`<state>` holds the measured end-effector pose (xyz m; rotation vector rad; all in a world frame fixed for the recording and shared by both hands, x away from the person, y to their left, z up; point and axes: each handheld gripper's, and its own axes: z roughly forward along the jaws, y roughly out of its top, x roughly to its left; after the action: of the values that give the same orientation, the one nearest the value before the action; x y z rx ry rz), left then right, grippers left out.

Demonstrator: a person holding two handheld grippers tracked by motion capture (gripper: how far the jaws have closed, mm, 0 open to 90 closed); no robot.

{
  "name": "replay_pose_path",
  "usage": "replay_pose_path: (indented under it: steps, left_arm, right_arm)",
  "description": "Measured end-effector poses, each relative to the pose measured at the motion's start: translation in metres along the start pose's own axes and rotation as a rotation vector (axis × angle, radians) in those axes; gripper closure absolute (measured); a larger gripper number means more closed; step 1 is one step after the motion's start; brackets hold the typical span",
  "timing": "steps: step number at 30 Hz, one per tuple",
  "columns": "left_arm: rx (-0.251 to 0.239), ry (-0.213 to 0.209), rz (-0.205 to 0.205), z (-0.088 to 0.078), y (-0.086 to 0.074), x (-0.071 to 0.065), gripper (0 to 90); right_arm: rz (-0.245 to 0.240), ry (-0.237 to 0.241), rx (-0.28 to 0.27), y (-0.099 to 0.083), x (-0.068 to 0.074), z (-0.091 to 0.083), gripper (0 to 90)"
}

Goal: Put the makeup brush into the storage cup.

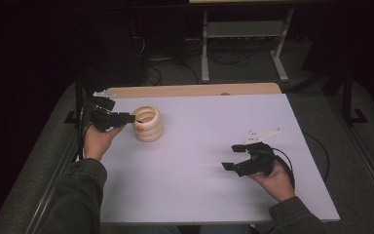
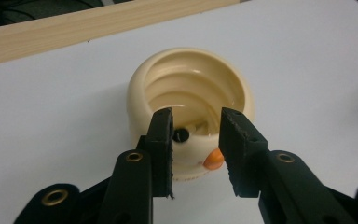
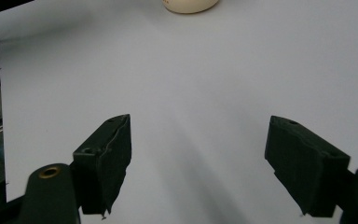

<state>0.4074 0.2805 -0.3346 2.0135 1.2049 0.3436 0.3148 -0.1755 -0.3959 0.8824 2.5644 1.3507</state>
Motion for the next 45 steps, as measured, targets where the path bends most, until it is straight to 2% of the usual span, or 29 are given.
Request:
replay_pose_path:
  steps: [3, 15, 32, 38, 40, 45]
  left_arm:
    - [-0.003, -0.007, 0.011, -0.003, -0.004, 0.000, 60.9]
    - [-0.019, -0.018, 0.006, -0.012, -0.020, 0.002, 58.9]
    - [-0.012, -0.033, 0.017, -0.013, -0.043, 0.002, 54.3]
    - [-0.014, -0.039, 0.007, -0.013, -0.051, 0.003, 54.0]
    - [-0.002, -0.037, 0.016, -0.012, -0.053, 0.003, 53.8]
    - [-0.015, -0.047, 0.025, -0.014, -0.057, -0.001, 53.8]
  right_arm:
    - [0.000, -0.004, 0.002, 0.000, 0.000, 0.000, 21.9]
    - [0.011, -0.021, -0.008, -0.001, -0.002, -0.002, 21.8]
    - [0.018, -0.053, -0.012, -0.003, -0.005, -0.005, 21.5]
    - [0.026, -0.062, -0.014, -0.005, -0.007, -0.006, 21.4]
    - [0.024, -0.064, -0.016, -0.006, -0.008, -0.007, 21.3]
    - [0.034, -0.074, -0.013, -0.007, -0.008, -0.008, 20.9]
